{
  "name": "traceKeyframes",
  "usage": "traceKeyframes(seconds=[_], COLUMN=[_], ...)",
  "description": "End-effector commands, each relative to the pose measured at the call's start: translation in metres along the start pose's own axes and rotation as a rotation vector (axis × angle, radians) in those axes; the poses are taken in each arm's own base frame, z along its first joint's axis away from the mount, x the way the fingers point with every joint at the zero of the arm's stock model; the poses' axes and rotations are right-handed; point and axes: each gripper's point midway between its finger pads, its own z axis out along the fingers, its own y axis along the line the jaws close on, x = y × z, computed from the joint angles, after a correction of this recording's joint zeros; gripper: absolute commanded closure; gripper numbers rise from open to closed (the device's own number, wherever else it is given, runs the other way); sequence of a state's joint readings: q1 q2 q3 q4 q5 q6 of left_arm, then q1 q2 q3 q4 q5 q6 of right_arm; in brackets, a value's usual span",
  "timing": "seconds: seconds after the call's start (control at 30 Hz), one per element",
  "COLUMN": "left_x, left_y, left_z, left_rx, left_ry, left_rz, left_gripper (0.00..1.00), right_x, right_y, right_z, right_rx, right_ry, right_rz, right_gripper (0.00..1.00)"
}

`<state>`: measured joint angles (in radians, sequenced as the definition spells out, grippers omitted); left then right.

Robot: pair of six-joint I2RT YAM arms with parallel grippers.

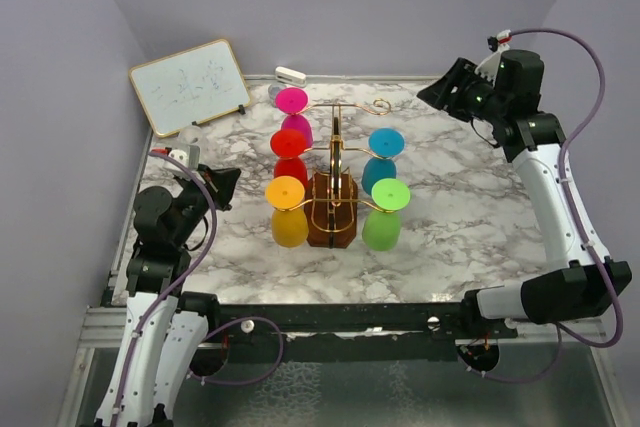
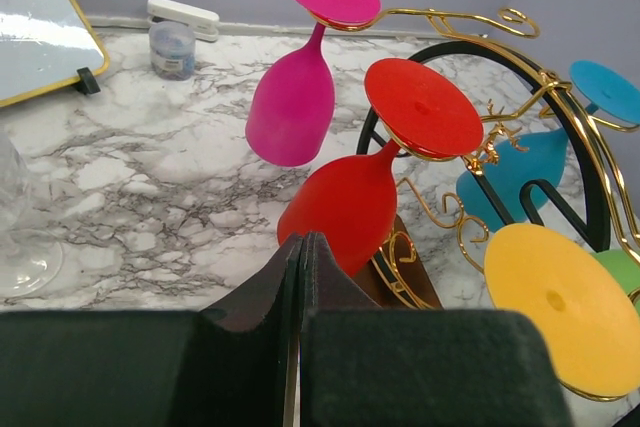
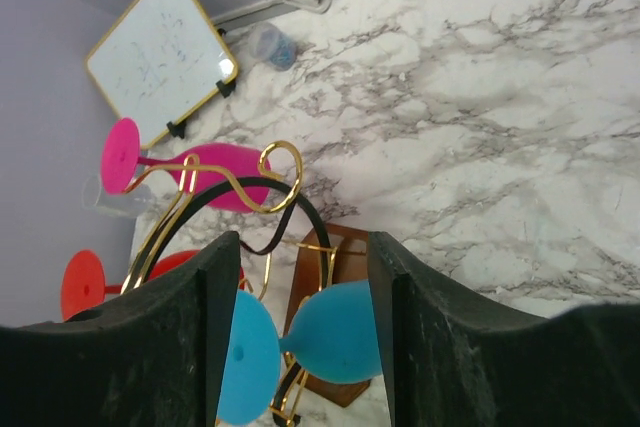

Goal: Take the wine glass off the wine glass rack

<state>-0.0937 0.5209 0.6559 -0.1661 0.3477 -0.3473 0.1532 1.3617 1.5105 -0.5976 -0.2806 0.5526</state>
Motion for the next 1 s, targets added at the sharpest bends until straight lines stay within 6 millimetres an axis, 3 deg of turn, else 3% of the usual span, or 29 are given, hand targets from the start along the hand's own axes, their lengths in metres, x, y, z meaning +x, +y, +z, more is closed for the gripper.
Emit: traceKeyframes(seconds=[0.0, 0.17, 0.3, 0.57, 0.97], left_x=[-0.006, -0.004, -0.003, 0.0, 0.002], left_y=[0.011, 0.012, 0.012, 0.012, 0.013], left_z=[-0.004, -0.004, -0.003, -0.002, -0.002], left_rx=[-0.08, -0.086, -0.094, -0.092, -0.099], left_ry=[-0.024, -0.017, -0.014, -0.006, -0.002], left_rz=[0.018, 0.009, 0.004, -0.002, -0.007], left_gripper=[1.0, 1.0, 1.0, 1.0, 1.0], right_x=[0.028, 0.065, 0.08, 0.087, 0.097], right_y=[0.022, 0.029, 0.025, 0.032, 0.024], right_z=[-0.012, -0.028, -0.036, -0.04, -0.025], right_rx=[-0.211, -0.334, -0.336, -0.399, -0.404], right_ry=[0.12, 0.185, 0.202, 0.224, 0.262], right_rz=[0.082, 0.104, 0.096, 0.076, 0.089], right_gripper=[0.46, 0.47, 0.47, 0.5, 0.55])
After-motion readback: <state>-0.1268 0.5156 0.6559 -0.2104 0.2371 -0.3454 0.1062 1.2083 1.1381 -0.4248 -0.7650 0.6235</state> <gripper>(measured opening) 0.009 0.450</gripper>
